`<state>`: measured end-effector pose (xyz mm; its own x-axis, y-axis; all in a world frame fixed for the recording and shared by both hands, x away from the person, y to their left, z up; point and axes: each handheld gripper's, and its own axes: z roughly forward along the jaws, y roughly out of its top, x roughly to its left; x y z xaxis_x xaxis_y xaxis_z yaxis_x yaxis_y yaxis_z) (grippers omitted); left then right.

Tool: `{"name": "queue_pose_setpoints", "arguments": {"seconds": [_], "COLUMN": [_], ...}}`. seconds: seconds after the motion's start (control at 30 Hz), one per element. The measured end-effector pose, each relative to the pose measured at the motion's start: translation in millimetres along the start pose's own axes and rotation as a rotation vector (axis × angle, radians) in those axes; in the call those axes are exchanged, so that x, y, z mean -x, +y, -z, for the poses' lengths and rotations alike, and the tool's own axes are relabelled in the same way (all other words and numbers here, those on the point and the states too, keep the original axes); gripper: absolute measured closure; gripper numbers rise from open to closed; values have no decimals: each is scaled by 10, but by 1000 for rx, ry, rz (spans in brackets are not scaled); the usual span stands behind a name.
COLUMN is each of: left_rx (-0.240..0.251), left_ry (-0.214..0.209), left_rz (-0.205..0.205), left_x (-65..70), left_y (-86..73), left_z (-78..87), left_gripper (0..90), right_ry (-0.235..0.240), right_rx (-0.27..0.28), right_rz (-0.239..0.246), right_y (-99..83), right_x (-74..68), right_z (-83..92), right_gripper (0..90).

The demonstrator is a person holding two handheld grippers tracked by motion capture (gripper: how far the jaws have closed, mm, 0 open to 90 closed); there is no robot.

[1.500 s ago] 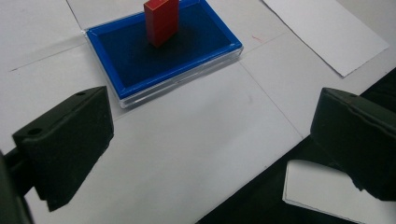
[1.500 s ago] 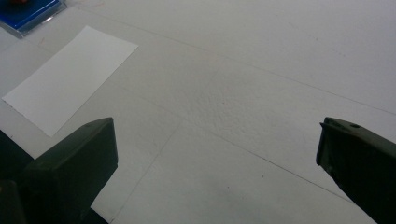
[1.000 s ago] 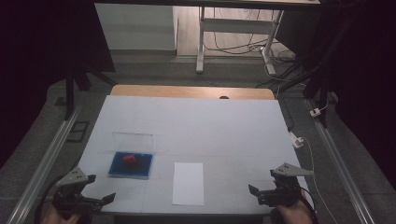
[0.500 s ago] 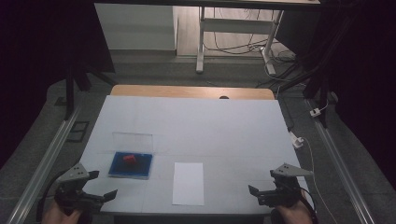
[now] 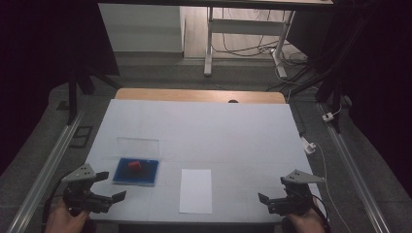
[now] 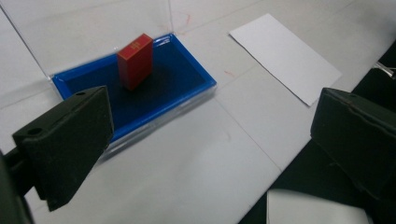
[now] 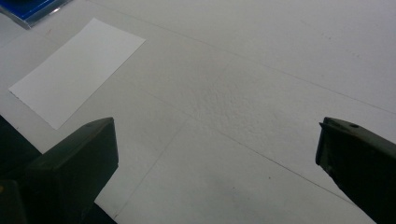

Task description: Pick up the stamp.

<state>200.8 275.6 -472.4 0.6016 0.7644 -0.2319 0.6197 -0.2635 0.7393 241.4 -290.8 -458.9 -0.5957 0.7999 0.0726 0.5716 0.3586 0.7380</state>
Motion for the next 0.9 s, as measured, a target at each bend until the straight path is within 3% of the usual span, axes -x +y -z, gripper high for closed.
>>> {"name": "queue_pose_setpoints", "arguments": {"seconds": [0.3,0.5,0.9], "left_rx": [-42,-45,-69], "left_ry": [24,15,22], "left_rz": [-37,-30,-72], "left_x": [-28,-64,-161], "left_y": [76,140,270], "left_z": [-117,-195,-384], "left_gripper": [0,0,0], "right_ry": [-3,-1,5], "right_rx": [-4,-5,-10], "right_rz": [4,6,9], "right_y": [1,1,2], "right_x": [-2,-4,-6], "right_z": [2,-1,-8], "right_gripper": [0,0,0]}}
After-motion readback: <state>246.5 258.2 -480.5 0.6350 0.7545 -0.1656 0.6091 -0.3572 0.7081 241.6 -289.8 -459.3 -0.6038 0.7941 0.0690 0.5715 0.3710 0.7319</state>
